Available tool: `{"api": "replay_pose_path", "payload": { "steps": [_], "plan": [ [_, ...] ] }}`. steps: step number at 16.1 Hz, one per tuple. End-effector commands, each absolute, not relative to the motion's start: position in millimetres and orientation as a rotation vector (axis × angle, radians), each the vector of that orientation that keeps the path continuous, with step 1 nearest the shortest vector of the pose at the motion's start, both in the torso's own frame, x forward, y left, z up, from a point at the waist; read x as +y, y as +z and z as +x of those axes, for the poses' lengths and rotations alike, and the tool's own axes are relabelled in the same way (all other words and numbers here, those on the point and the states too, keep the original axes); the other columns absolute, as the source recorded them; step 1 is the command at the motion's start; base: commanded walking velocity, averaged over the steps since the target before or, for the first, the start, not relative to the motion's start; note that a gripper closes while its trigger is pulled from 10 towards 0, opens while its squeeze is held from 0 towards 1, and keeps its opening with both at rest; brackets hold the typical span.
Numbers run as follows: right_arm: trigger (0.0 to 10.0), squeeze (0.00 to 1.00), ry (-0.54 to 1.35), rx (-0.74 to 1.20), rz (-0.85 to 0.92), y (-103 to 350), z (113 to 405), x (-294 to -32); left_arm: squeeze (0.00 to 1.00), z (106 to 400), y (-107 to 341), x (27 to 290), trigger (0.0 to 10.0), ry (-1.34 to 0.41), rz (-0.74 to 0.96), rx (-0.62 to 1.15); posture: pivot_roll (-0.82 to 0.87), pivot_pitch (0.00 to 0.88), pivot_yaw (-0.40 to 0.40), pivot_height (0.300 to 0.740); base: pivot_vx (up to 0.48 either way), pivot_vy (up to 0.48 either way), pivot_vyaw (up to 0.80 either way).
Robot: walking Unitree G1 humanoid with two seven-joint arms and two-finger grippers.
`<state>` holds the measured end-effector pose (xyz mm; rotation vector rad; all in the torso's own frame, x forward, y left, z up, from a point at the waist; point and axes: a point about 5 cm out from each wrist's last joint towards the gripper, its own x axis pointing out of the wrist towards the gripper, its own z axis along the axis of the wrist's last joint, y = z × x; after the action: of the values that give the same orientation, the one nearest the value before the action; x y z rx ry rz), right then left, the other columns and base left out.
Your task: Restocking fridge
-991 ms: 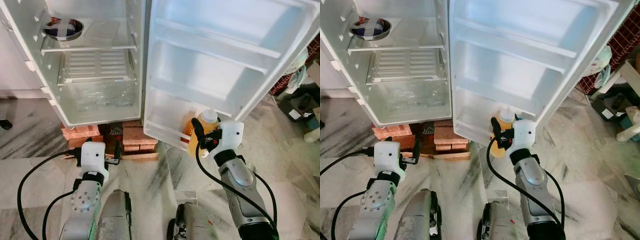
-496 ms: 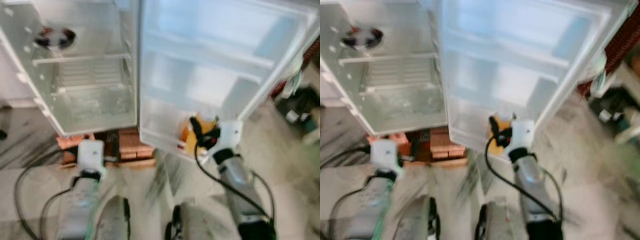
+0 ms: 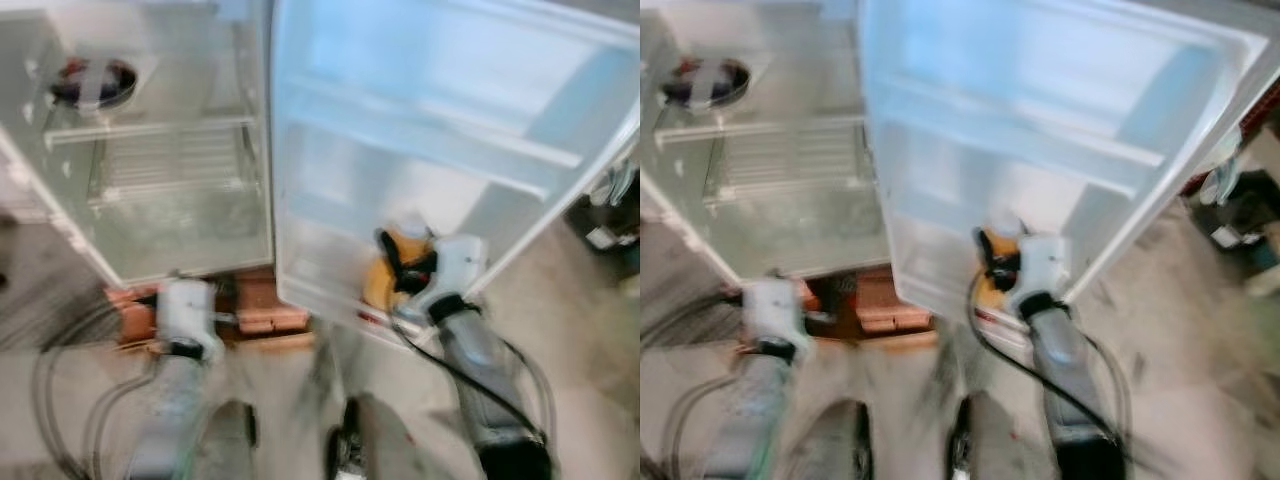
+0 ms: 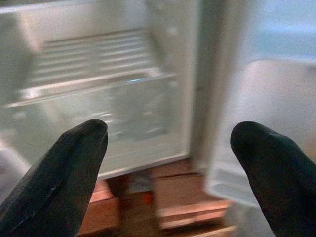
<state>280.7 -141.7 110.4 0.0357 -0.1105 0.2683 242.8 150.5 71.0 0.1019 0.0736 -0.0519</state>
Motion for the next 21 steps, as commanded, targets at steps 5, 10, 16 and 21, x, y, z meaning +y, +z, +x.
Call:
{"api": "replay_pose_path", "payload": {
  "steps": [5, 10, 16, 21],
  "plan": [
    [10.0, 0.0, 0.265, -0.129, 0.056, 116.0, 282.1, -139.0, 0.0, 242.0, 71.1, 156.5, 10.0, -0.034, 0.124, 0.075, 0.14, 0.163, -0.072, 0.666, 0.063, 0.049, 0.0],
    [10.0, 0.0, 0.267, -0.126, 0.06, 115.2, 283.5, -139.2, 0.0, 240.0, 67.7, 161.7, 10.0, -0.012, 0.129, 0.095, 0.14, 0.158, -0.072, 0.616, 0.0, 0.0, 0.0],
    [10.0, 0.0, 0.272, -0.128, 0.052, 115.1, 285.1, -138.0, 0.0, 241.9, 67.5, 161.9, 10.0, -0.005, 0.146, 0.095, 0.15, 0.154, -0.072, 0.586, 0.0, 0.0, 0.0],
    [10.0, 0.0, 0.282, -0.129, 0.056, 115.0, 285.3, -134.8, 0.0, 242.2, 68.6, 163.8, 10.0, 0.011, 0.144, 0.095, 0.15, 0.156, -0.07, 0.586, 0.0, 0.0, 0.0]
  ]
}}
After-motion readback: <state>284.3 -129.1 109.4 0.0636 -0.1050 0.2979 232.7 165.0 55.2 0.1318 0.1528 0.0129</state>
